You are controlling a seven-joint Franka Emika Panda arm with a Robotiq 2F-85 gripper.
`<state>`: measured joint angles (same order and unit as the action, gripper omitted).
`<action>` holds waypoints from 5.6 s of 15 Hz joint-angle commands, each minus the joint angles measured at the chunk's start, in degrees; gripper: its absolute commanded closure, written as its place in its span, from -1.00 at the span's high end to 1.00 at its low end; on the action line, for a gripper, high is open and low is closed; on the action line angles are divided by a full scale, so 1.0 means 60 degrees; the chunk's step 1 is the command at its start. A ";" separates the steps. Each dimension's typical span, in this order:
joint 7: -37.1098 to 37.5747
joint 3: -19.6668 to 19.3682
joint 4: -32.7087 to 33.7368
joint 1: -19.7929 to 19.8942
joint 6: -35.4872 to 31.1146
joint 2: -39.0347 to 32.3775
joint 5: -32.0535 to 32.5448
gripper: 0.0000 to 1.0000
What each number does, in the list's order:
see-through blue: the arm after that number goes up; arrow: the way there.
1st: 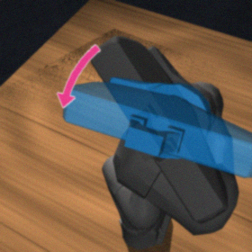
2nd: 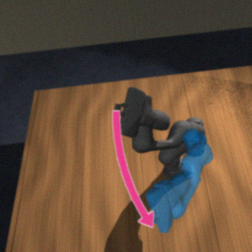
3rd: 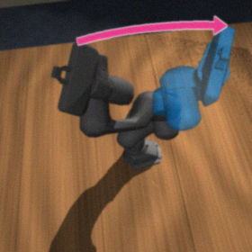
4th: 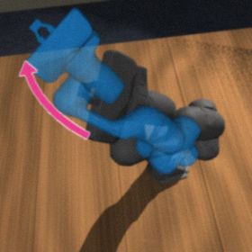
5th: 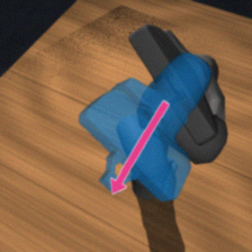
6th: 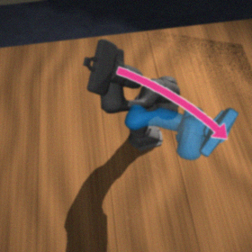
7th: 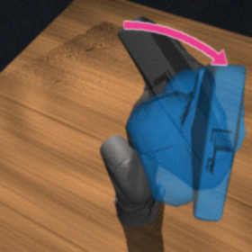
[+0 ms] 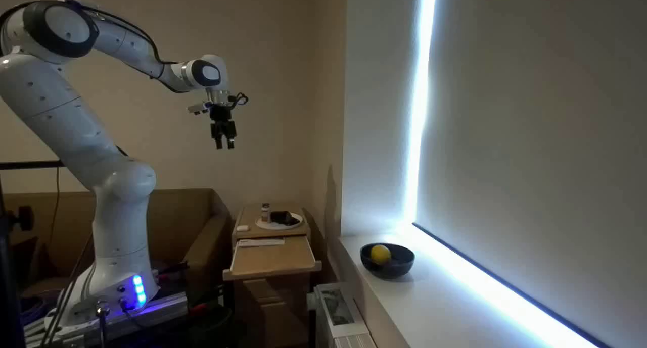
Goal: Pick the sock on the plate and put it on the white counter
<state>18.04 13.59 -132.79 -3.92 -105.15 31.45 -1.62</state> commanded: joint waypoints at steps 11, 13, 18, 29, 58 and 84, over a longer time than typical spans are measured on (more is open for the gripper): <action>0.6474 0.0857 0.3393 0.0082 0.0416 -0.6117 0.0928 1.00; 0.7454 0.0434 0.4532 -0.0282 0.0715 -0.7277 0.0877 1.00; 0.7459 -0.0267 0.4814 -0.0791 0.0635 -0.7614 0.0607 1.00; 0.8875 -0.1919 0.6972 -0.0298 -0.0206 -1.0293 -0.1954 1.00; 1.2230 -0.2362 1.0538 -0.1957 -0.3653 -1.4508 -0.1576 1.00; 1.3093 -0.2037 0.9952 -0.1368 -0.5137 -1.4495 -0.1652 -1.00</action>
<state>98.21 -1.28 -70.08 -15.13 -134.87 -59.00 -8.82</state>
